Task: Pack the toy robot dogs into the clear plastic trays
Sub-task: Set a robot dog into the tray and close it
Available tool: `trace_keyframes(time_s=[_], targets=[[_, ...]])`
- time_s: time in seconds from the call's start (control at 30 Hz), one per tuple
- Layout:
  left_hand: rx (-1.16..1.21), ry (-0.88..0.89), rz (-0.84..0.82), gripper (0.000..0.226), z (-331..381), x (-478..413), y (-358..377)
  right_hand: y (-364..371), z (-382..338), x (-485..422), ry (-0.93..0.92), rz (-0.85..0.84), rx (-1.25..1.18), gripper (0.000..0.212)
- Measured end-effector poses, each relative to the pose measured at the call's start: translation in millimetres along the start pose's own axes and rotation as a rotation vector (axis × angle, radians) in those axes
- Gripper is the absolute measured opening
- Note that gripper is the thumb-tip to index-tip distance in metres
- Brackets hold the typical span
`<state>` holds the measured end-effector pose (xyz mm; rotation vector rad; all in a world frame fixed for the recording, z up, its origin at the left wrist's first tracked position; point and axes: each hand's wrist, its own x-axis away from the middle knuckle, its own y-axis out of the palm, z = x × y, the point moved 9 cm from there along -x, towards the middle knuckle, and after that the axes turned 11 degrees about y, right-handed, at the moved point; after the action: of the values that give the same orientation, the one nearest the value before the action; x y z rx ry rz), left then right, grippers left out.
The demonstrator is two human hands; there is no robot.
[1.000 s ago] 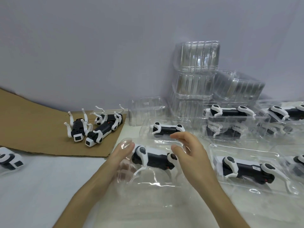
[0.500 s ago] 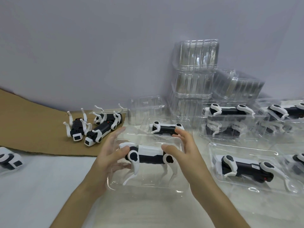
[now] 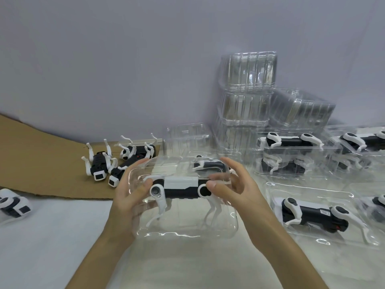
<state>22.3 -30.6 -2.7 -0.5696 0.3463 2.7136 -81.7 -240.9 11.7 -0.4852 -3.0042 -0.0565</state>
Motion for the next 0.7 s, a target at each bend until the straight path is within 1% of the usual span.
trace_keyframes(time_s=[0.2,0.3,0.33,0.4,0.47,0.53,0.6,0.7], targets=[[-0.109,0.049,0.081,0.039,3.1,-2.6,-6.4,-5.7,-6.7,1.7,-0.065,0.01,0.058,0.098],[-0.133,0.033,0.102,0.047,3.0,-1.6,-10.5,-3.9,-8.6,2.8,-0.084,-0.003,0.111,0.1],[-0.128,0.019,0.081,0.053,2.4,-1.6,-9.6,-4.8,-8.5,2.7,-0.092,0.007,0.104,0.098],[-0.12,-0.012,-0.048,0.064,1.0,-1.3,-0.6,-8.9,-7.7,2.1,-0.098,0.042,0.069,0.092],[-0.178,-0.004,-0.204,0.077,4.5,2.3,10.8,-12.2,-8.5,1.9,-0.104,0.06,0.031,0.087],[-0.239,0.016,-0.294,0.089,6.3,5.5,17.7,-18.9,-10.6,1.5,-0.115,0.081,-0.026,0.083],[-0.261,-0.009,-0.295,0.098,5.4,6.5,20.0,-24.3,-12.9,1.8,-0.128,0.103,-0.054,0.079],[-0.316,-0.04,-0.24,0.101,2.6,5.2,16.4,-24.9,-14.1,3.6,-0.148,0.127,-0.025,0.074]])
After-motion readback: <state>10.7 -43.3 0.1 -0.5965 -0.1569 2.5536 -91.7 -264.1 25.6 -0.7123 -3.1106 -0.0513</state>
